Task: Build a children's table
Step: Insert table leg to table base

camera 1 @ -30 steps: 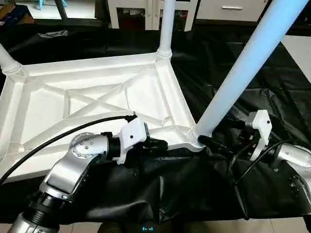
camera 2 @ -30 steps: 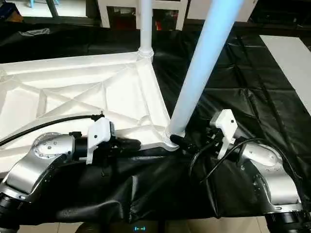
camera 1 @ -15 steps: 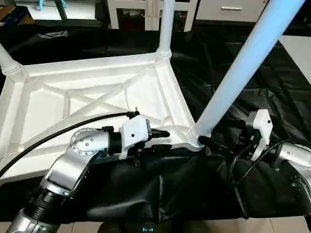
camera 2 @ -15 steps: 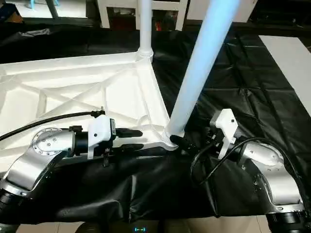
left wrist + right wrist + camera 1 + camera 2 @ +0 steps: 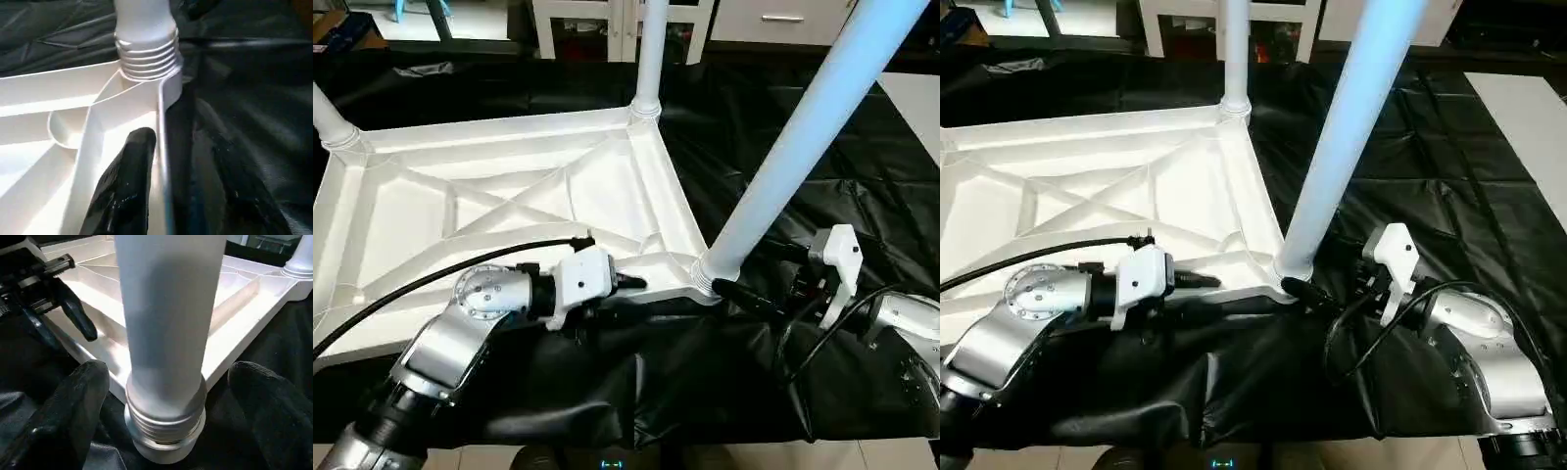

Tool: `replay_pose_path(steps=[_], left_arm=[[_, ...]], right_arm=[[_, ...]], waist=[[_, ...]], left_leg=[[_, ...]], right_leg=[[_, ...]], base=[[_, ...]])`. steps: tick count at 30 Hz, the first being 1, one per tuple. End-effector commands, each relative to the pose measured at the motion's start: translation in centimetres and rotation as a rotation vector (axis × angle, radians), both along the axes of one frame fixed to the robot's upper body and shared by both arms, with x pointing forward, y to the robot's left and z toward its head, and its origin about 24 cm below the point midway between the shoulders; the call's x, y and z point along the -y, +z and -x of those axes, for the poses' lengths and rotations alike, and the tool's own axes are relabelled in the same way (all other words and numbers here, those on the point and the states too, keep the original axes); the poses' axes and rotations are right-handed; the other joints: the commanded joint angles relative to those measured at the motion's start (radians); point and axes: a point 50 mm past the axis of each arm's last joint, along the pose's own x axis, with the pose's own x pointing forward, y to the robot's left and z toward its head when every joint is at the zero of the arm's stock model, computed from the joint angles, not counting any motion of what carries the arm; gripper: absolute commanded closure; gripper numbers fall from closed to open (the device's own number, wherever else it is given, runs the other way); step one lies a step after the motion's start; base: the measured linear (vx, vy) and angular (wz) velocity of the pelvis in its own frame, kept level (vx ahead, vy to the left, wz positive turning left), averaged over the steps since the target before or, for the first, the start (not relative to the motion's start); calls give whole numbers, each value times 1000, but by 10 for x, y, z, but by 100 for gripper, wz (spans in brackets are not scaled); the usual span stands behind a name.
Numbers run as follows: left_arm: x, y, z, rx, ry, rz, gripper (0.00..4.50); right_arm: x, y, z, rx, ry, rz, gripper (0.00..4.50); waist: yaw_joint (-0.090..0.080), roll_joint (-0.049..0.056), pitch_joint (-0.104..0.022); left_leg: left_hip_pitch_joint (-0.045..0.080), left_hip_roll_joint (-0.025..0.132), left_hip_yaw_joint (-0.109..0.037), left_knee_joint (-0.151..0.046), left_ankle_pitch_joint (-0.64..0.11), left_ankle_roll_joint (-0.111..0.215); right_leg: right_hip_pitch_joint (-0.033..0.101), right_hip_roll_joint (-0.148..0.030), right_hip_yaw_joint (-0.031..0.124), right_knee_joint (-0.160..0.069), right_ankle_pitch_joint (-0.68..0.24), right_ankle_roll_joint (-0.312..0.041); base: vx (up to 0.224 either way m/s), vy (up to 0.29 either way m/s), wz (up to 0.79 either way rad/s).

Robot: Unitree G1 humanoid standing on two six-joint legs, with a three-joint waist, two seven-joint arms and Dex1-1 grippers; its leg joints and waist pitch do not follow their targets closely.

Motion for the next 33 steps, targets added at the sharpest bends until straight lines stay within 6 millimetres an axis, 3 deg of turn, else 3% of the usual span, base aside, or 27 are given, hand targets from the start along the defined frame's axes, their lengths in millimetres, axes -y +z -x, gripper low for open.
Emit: replay_pose_path(steps=[1, 13, 24, 28, 33], left_arm=[[2, -3, 2, -3, -21, -28, 297], [-2, -10, 0, 6, -14, -112, 297], [-9, -2, -7, 19, 41, -89, 297], [-16, -12, -2, -32, 24, -169, 297], [-16, -16, 1, -63, 13, -188, 297]], right_arm=[[5, 6, 3, 15, -7, 11, 18], [5, 6, 3, 20, -7, 20, 18], [5, 5, 4, 19, -3, 25, 18], [5, 5, 4, 18, 1, 29, 18], [5, 5, 4, 20, 1, 32, 18]], waist=[[4, 7, -67], [3, 8, -63], [3, 8, -69], [3, 9, -69], [4, 9, -68]], left_leg=[[7, 8, 13, -52, -44, 165], [4, 8, 11, -56, -106, 127], [5, 7, 12, -53, -76, 140], [5, 6, 11, -53, -71, 149], [5, 8, 12, -54, -93, 133]], right_leg=[[74, -18, 29, -38, -4, -301], [72, -19, 31, -45, -92, -279], [73, -19, 30, -40, -50, -294], [73, -19, 29, -40, -47, -294], [72, -21, 30, -43, -84, -291]], base=[[0, 0, 0], [0, 0, 0], [0, 0, 0], [0, 0, 0], [0, 0, 0]])
